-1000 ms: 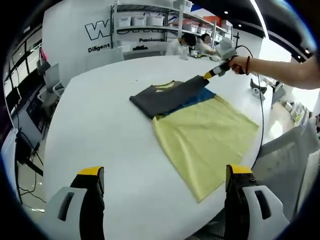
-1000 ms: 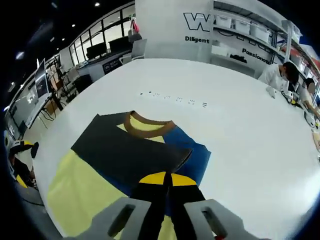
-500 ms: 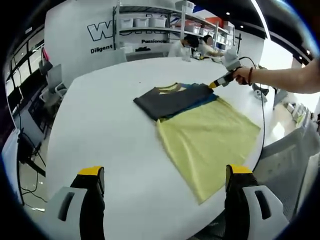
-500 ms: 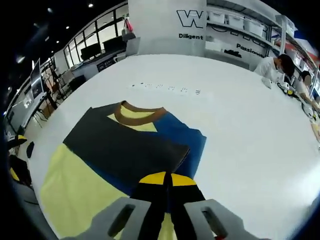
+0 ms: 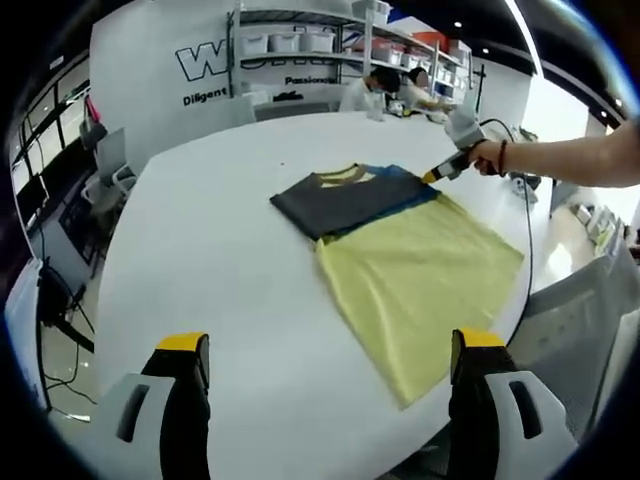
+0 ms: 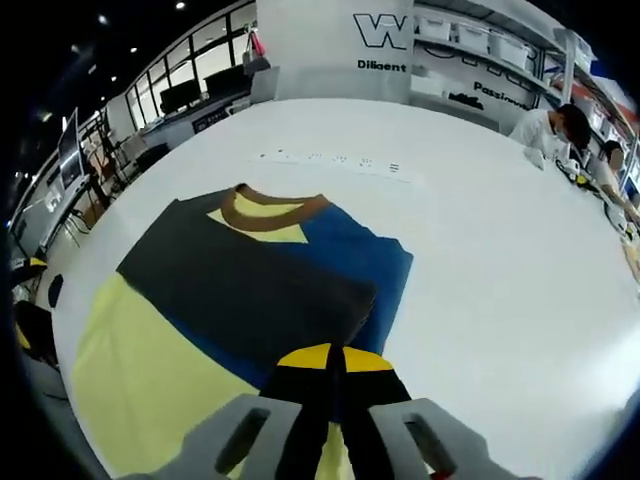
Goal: Fold the garment on the visible template until the final outline fits inside the template.
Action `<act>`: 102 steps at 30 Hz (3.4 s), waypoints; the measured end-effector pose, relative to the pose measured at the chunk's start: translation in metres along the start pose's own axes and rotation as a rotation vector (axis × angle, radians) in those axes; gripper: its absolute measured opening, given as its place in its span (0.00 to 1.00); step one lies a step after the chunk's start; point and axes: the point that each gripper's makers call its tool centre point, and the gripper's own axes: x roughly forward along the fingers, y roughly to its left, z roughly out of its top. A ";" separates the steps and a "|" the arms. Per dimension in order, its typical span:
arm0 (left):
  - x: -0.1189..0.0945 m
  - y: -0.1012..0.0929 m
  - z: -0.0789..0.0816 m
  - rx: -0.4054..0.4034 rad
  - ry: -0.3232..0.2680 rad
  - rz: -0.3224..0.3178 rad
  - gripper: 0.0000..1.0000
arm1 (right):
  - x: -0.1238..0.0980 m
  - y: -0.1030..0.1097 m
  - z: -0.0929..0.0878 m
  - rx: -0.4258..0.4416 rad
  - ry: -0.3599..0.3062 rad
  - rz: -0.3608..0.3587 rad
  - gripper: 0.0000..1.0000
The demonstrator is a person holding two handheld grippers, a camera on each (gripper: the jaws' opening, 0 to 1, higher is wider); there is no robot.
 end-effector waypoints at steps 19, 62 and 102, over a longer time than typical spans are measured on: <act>0.033 0.008 0.037 -0.011 -0.020 -0.032 0.94 | -0.026 -0.014 0.015 0.069 -0.104 -0.011 0.18; 0.155 0.040 0.057 -0.023 0.010 0.042 0.42 | -0.019 -0.013 -0.014 0.143 -0.111 0.038 0.19; 0.183 0.036 0.047 0.128 0.008 0.050 0.04 | -0.009 -0.014 -0.033 0.184 -0.068 0.001 0.00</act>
